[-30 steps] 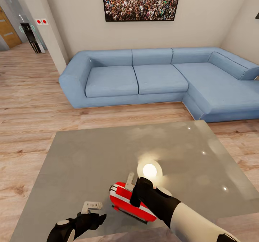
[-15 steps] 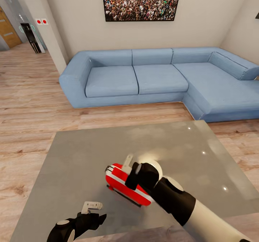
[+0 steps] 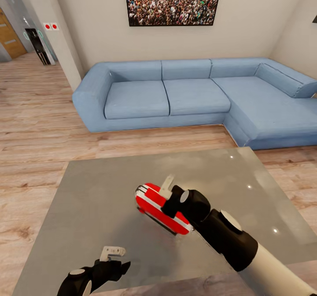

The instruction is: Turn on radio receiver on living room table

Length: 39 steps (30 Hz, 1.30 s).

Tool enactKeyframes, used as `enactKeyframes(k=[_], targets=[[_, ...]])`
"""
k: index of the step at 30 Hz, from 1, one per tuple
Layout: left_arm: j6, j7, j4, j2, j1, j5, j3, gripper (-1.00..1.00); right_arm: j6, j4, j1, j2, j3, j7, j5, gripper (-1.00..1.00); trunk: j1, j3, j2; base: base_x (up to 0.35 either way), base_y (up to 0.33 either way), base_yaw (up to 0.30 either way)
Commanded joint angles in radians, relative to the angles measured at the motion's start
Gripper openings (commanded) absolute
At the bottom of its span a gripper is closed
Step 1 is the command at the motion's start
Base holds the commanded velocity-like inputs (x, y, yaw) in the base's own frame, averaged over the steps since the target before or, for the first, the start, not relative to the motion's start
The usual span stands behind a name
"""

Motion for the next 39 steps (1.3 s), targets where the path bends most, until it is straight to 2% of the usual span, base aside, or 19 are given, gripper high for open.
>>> enactKeyframes(k=[1, 2, 5, 6, 7, 10, 13, 17, 18, 23, 25, 26, 27, 31, 34, 35, 36, 37, 39], targets=[[0.002, 0.0, -0.003, 0.0, 0.0, 0.0, 0.0, 1.0, 0.001, -0.004, 0.0, -0.003, -0.014, 0.0, 0.017, -1.0, 0.0, 0.0, 0.0, 0.0, 0.0, 0.0], [0.005, -0.001, -0.005, 0.001, 0.0, 0.0, 0.0, 1.0, 0.001, -0.005, 0.0, -0.004, -0.021, -0.001, 0.03, -1.0, 0.0, 0.0, 0.0, 0.0, 0.0, 0.0], [0.038, -0.003, -0.04, 0.005, -0.001, -0.001, -0.001, 1.0, 0.001, -0.008, 0.0, -0.007, -0.057, -0.006, 0.12, -1.0, 0.0, 0.0, 0.0, 0.0, 0.0, 0.0], [0.05, -0.02, -0.084, 0.007, -0.001, -0.002, -0.001, 1.0, 0.001, -0.009, 0.0, -0.009, -0.07, -0.013, 0.17, -1.0, 0.0, 0.0, 0.0, 0.0, 0.0, 0.0], [0.053, -0.031, -0.098, 0.008, -0.001, -0.003, -0.001, 1.0, 0.001, -0.009, 0.0, -0.009, -0.073, -0.019, 0.188, -1.0, 0.0, 0.0, 0.0, 0.0, 0.0, 0.0], [0.064, -0.152, -0.17, 0.017, -0.003, -0.01, -0.002, 1.0, 0.001, -0.004, 0.001, -0.013, -0.078, -0.109, 0.327, -1.0, 0.0, 0.0, 0.0, 0.0, 0.0, 0.0], [0.089, -0.231, -0.185, 0.025, -0.007, -0.013, -0.002, 1.0, -0.061, -0.002, 0.009, -0.051, -0.077, -0.183, 0.382, -1.0, 0.0, 0.0, 0.0, 0.0, 0.0, 0.0], [0.143, -0.27, -0.192, 0.029, -0.015, -0.017, -0.002, 1.0, -0.15, -0.002, 0.016, -0.107, -0.074, -0.281, 0.402, -1.0, 0.0, 0.0, 0.0, 0.0, 0.0, 0.0], [0.206, -0.28, -0.204, 0.031, -0.058, -0.018, -0.002, 1.0, -0.202, -0.001, 0.019, -0.133, -0.073, -0.415, 0.406, -1.0, 0.0, 0.0, 0.0, 0.0, 0.0, 0.0], [0.277, -0.309, -0.221, 0.033, -0.143, -0.018, -0.002, 1.0, -0.297, 0.007, 0.045, -0.146, -0.071, -0.683, 0.403, -1.0, 0.0, 0.0, 0.0, 0.0, 0.0, 0.0], [0.289, -0.393, -0.238, 0.049, -0.178, -0.017, -0.001, 1.0, -0.333, 0.035, 0.126, -0.147, -0.069, -0.818, 0.406, -1.0, 0.0, 0.0, 0.0, 0.0, 0.0, 0.0], [0.29, -0.417, -0.242, 0.056, -0.183, -0.017, 0.0, 1.0, -0.338, 0.044, 0.144, -0.148, -0.069, -0.837, 0.407, -1.0, 0.0, 0.0, 0.0, 0.0, 0.0, 0.0], [0.292, -0.501, -0.249, 0.085, -0.197, -0.013, 0.003, 1.0, -0.345, 0.071, 0.185, -0.147, -0.059, -0.878, 0.409, -1.0, 0.0, 0.0, 0.0, 0.0, 0.0, 0.0], [0.292, -0.664, -0.255, 0.151, -0.207, -0.007, 0.021, 1.0, -0.349, 0.117, 0.216, -0.142, 0.004, -0.939, 0.411, -1.0, 0.0, 0.0, 0.0, 0.0, 0.0, 0.0], [0.291, -0.765, -0.258, 0.183, -0.21, -0.005, 0.088, 1.0, -0.35, 0.169, 0.224, -0.135, 0.077, -1.045, 0.41, -1.0, 0.0, 0.0, 0.0, 0.0, 0.0, 0.0], [0.291, -0.792, -0.259, 0.19, -0.211, -0.005, 0.124, 1.0, -0.351, 0.201, 0.226, -0.133, 0.112, -1.109, 0.407, -1.0, 0.0, 0.0, 0.0, 0.0, 0.0, 0.0], [0.292, -0.824, -0.259, 0.202, -0.211, -0.004, 0.188, 1.0, -0.355, 0.276, 0.227, -0.123, 0.182, -1.231, 0.4, -1.0, 0.0, 0.0, 0.0, 0.0, 0.0, 0.0], [0.293, -0.835, -0.26, 0.217, -0.212, -0.004, 0.213, 1.0, -0.362, 0.327, 0.228, -0.107, 0.217, -1.29, 0.398, -1.0, 0.0, 0.0, 0.0, 0.0, 0.0, 0.0], [0.294, -0.841, -0.26, 0.231, -0.212, -0.003, 0.225, 1.0, -0.367, 0.36, 0.228, -0.092, 0.236, -1.322, 0.396, -1.0, 0.0, 0.0, 0.0, 0.0, 0.0, 0.0]])
